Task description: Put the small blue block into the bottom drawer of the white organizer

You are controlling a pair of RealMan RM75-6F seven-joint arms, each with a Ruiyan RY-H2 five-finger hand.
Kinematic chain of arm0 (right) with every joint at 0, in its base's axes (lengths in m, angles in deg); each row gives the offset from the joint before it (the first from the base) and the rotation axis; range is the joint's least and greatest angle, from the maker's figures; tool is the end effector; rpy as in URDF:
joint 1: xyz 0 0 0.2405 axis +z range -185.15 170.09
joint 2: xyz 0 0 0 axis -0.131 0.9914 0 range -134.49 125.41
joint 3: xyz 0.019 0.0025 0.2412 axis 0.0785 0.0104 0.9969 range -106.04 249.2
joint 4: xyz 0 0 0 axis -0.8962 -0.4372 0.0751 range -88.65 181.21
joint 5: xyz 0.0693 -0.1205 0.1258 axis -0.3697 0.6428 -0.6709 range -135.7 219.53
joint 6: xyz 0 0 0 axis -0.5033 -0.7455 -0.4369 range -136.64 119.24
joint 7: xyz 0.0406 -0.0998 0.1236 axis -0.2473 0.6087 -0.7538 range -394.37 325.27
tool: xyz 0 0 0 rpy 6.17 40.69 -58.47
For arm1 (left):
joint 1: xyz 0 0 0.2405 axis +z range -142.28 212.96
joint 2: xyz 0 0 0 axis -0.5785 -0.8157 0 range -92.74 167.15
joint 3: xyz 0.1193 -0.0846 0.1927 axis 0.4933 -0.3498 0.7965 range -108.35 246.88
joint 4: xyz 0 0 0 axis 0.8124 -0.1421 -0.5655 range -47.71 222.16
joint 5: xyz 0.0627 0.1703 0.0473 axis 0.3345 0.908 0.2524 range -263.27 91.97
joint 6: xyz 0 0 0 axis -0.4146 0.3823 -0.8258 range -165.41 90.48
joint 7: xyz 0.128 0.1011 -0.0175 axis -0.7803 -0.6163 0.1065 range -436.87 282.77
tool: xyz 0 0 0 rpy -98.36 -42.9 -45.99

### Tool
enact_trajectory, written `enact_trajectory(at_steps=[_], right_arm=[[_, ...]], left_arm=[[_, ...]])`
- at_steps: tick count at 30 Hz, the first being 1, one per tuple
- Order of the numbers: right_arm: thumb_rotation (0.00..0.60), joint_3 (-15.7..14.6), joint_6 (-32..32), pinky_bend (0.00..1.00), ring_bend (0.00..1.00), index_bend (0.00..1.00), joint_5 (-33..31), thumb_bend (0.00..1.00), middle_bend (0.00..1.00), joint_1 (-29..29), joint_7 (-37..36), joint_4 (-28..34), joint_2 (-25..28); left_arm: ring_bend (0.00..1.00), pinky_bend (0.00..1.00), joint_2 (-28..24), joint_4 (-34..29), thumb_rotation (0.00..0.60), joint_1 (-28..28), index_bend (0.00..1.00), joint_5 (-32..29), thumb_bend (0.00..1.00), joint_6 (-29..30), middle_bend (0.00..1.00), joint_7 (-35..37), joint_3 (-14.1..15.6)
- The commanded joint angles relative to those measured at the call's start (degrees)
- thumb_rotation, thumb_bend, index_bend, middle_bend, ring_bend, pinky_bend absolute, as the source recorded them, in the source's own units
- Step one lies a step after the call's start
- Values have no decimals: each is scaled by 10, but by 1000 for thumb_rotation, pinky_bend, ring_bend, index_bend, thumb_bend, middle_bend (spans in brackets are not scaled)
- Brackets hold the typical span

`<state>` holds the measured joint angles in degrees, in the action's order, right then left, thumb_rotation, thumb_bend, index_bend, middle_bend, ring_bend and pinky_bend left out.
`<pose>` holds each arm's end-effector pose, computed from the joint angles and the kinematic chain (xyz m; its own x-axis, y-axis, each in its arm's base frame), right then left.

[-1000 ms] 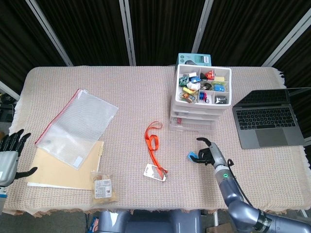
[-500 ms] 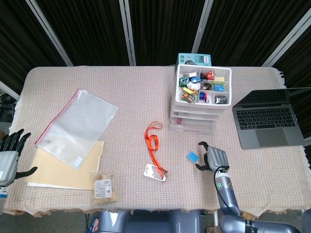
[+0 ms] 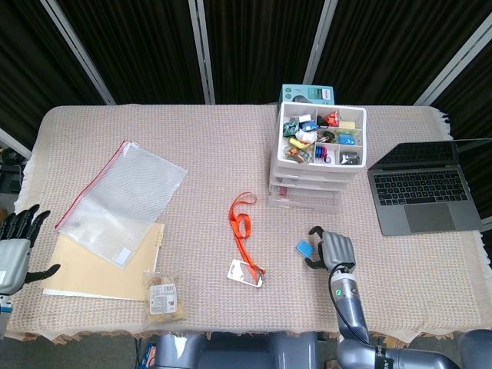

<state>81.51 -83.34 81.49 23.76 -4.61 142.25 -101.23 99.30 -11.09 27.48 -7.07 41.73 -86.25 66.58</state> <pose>-0.1926 -0.2821 -0.0188 0.1491 -0.3506 0.9246 -0.9602 0.1722 0.2201 -0.2875 0.2094 0.1655 0.4611 0.1049 0.8811 0.8828 0.0461 -0.4675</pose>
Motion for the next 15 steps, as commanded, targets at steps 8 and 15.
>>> enact_trajectory(at_steps=[8, 15], right_arm=[[600, 11, -2, 720, 860, 316, -13, 127, 843, 3, 19, -3, -14], [600, 16, -4, 720, 860, 316, -20, 190, 843, 5, 34, -28, -30]], left_arm=[[0, 0, 0, -1, 600, -1, 92, 0, 152, -1, 0, 0, -1], [0, 0, -1, -1, 600, -1, 92, -1, 152, -2, 0, 2, -1]])
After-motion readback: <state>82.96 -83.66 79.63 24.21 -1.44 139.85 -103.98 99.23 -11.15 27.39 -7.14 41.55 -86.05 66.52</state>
